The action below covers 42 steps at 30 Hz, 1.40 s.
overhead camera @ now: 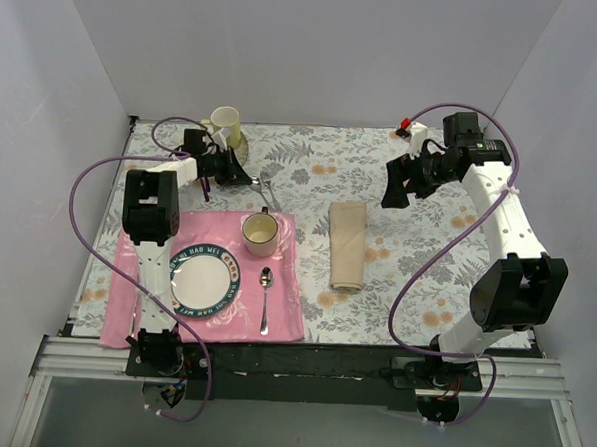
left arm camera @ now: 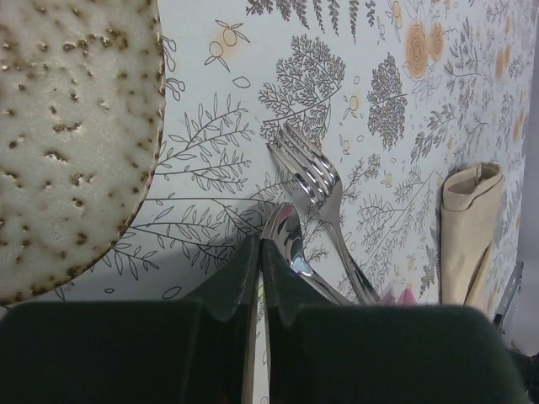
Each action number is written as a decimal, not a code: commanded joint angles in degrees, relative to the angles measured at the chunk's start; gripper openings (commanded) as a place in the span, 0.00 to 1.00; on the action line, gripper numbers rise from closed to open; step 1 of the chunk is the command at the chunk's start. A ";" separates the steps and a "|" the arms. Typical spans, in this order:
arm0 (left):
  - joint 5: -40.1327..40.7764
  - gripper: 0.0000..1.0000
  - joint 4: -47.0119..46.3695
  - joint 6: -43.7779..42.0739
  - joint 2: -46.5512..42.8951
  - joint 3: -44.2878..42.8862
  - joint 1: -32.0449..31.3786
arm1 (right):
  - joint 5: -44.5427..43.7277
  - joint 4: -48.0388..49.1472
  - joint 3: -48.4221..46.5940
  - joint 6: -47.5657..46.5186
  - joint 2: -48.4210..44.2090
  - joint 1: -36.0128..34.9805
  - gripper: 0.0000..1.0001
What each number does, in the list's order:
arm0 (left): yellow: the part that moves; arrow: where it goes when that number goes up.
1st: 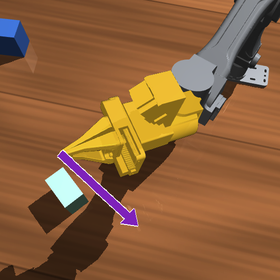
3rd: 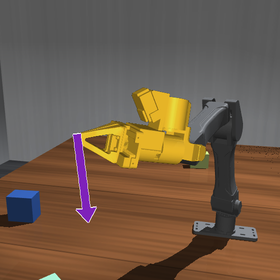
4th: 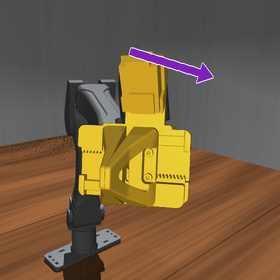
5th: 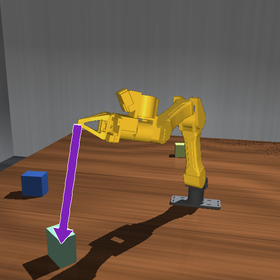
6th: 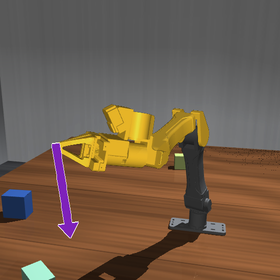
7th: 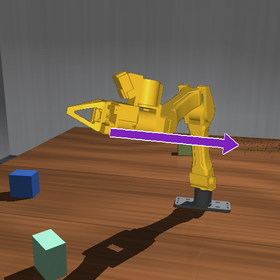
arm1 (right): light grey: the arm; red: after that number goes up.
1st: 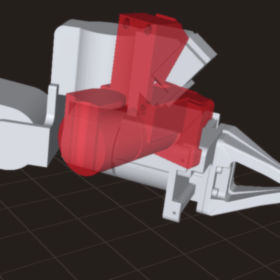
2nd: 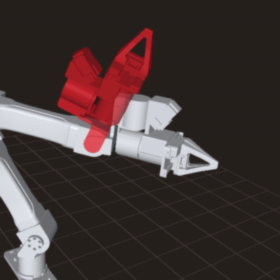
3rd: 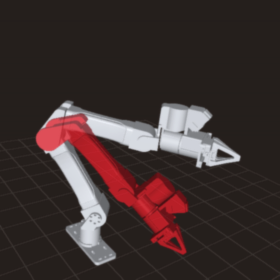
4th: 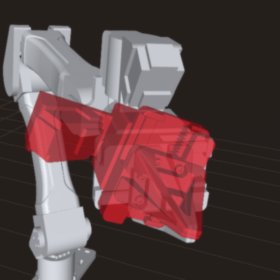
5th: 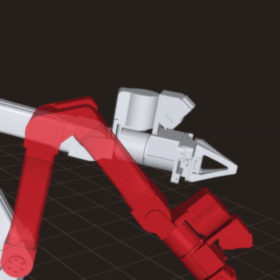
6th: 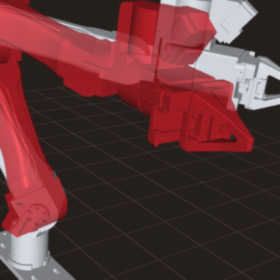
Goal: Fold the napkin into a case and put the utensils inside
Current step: Pick up the spoon from the center of the board, then insert the spoon into the folded napkin.
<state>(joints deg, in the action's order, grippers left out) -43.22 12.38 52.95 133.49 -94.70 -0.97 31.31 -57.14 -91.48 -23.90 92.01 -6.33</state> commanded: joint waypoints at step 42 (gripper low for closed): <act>-14.09 0.00 -6.05 2.77 -6.14 -12.54 -21.52 | -1.43 -2.44 9.04 -6.33 -5.26 0.44 0.99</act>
<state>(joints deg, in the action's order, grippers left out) -56.27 10.90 53.84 131.41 -109.84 -21.74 29.69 -58.81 -83.31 -29.30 89.34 -6.33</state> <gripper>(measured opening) 0.013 0.986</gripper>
